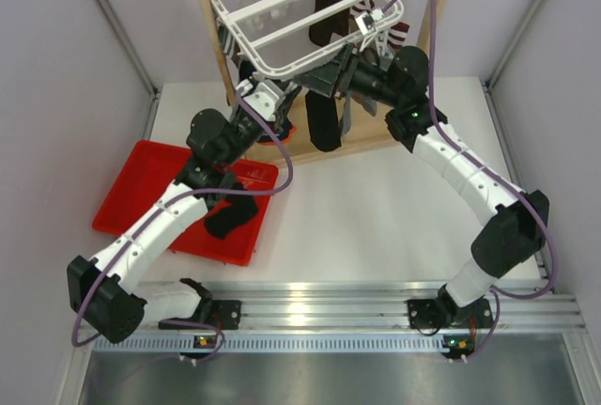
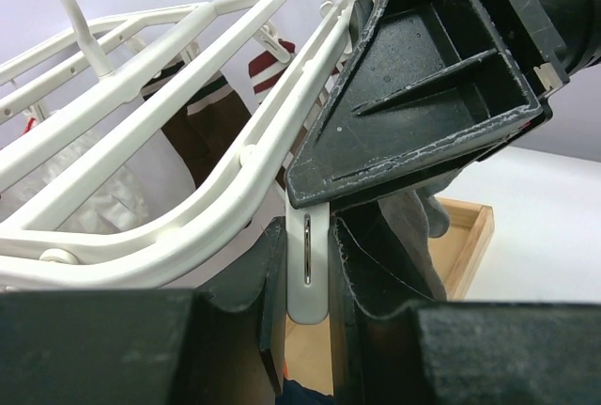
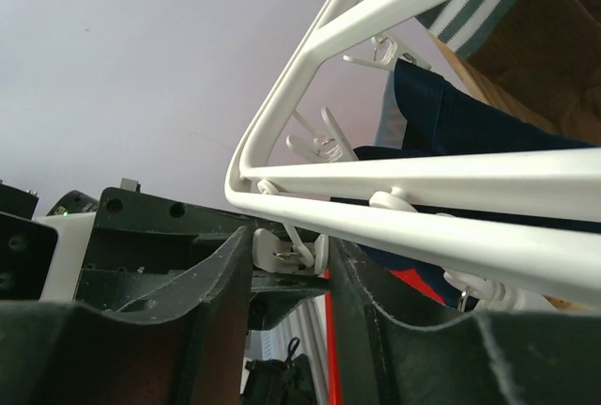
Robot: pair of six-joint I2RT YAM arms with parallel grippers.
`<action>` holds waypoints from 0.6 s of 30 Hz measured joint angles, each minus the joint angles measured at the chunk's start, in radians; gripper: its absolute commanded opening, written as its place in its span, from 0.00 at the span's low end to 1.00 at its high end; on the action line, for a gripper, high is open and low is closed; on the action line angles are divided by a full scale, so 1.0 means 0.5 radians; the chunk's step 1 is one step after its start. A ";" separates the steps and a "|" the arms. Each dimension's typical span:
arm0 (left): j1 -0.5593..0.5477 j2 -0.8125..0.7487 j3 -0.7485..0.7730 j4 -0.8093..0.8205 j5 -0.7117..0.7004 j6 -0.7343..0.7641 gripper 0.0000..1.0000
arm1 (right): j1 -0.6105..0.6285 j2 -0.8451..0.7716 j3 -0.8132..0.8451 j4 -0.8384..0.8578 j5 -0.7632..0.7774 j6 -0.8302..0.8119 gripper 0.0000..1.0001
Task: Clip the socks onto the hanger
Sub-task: Open the clamp at the hanger.
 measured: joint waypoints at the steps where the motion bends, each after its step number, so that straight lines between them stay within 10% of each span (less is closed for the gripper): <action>1: -0.002 0.000 -0.002 0.004 -0.002 0.007 0.00 | 0.000 0.002 0.000 -0.002 0.004 0.002 0.31; 6: -0.002 0.000 -0.021 0.017 -0.010 0.050 0.18 | -0.001 0.005 0.000 0.000 0.011 -0.013 0.00; 10: -0.002 -0.005 -0.021 0.014 0.002 0.089 0.51 | -0.001 0.008 0.000 -0.002 0.010 -0.009 0.00; 18: -0.012 -0.169 0.094 -0.639 0.069 0.078 0.64 | -0.001 0.027 0.000 0.002 -0.008 -0.008 0.00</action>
